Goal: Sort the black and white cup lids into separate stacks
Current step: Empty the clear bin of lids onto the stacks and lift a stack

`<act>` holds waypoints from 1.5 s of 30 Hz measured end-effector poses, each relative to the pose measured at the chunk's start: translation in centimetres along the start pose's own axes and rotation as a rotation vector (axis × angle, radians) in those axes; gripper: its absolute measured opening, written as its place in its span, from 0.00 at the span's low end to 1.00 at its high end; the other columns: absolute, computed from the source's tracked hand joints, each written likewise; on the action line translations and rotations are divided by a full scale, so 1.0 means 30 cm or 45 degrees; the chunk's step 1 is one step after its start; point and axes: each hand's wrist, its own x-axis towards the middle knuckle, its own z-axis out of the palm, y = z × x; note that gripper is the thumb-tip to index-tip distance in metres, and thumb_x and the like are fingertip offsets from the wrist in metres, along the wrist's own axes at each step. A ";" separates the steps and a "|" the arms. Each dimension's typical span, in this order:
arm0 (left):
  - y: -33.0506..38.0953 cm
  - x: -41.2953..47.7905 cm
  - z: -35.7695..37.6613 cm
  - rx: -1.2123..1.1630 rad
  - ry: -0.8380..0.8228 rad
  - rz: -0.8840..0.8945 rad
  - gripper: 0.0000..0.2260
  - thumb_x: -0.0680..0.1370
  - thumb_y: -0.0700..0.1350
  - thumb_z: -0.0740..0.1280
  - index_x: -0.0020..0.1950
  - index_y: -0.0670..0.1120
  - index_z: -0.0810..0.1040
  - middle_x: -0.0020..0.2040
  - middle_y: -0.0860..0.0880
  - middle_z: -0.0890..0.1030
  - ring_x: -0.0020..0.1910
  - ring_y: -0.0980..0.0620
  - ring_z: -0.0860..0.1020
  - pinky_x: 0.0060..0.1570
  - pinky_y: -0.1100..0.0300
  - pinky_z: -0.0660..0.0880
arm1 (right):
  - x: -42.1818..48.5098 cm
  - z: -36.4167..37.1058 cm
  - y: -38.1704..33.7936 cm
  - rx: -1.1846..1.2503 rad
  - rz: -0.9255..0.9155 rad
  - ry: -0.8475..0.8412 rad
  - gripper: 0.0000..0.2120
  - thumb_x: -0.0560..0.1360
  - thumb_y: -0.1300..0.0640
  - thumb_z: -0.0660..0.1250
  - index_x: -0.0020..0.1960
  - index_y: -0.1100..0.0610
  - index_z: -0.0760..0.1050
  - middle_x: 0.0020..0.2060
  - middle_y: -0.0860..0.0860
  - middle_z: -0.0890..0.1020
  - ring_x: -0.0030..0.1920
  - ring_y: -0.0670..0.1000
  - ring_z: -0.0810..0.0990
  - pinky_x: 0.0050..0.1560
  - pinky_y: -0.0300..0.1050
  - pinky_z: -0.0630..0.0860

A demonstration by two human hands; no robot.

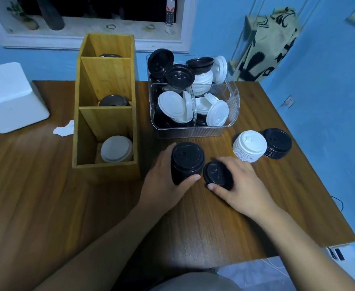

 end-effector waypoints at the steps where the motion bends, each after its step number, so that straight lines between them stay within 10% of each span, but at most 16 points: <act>1: 0.002 0.000 0.000 -0.007 -0.001 0.001 0.43 0.71 0.65 0.74 0.80 0.51 0.61 0.72 0.55 0.71 0.68 0.68 0.65 0.63 0.79 0.58 | 0.013 0.012 0.002 -0.019 -0.020 -0.022 0.32 0.72 0.39 0.74 0.71 0.46 0.70 0.63 0.43 0.76 0.64 0.49 0.71 0.63 0.45 0.71; 10: -0.006 0.000 -0.006 -0.063 0.001 0.025 0.35 0.72 0.63 0.76 0.74 0.58 0.65 0.66 0.63 0.73 0.64 0.68 0.71 0.59 0.77 0.65 | 0.081 -0.077 -0.117 0.591 -0.186 0.352 0.22 0.70 0.50 0.79 0.62 0.48 0.81 0.59 0.43 0.81 0.63 0.44 0.78 0.64 0.44 0.75; 24: -0.021 -0.004 0.002 -0.083 0.002 0.041 0.34 0.72 0.58 0.73 0.75 0.51 0.68 0.65 0.56 0.75 0.64 0.61 0.75 0.62 0.54 0.77 | 0.153 0.006 -0.200 0.175 -0.376 0.137 0.26 0.74 0.38 0.71 0.68 0.48 0.79 0.66 0.47 0.75 0.66 0.48 0.74 0.67 0.45 0.72; 32: -0.007 -0.007 -0.003 -0.066 -0.019 0.000 0.42 0.74 0.53 0.75 0.82 0.55 0.56 0.76 0.60 0.68 0.72 0.69 0.64 0.67 0.71 0.63 | 0.133 0.025 -0.200 0.008 -0.422 0.200 0.26 0.76 0.35 0.64 0.70 0.45 0.77 0.68 0.46 0.74 0.67 0.49 0.73 0.60 0.47 0.77; 45: -0.010 -0.006 -0.006 -0.109 -0.014 0.003 0.38 0.73 0.59 0.74 0.79 0.56 0.61 0.71 0.59 0.72 0.71 0.63 0.70 0.68 0.60 0.71 | 0.201 -0.057 -0.211 -0.069 -0.533 0.010 0.26 0.78 0.32 0.59 0.66 0.46 0.79 0.59 0.44 0.76 0.61 0.50 0.77 0.58 0.53 0.77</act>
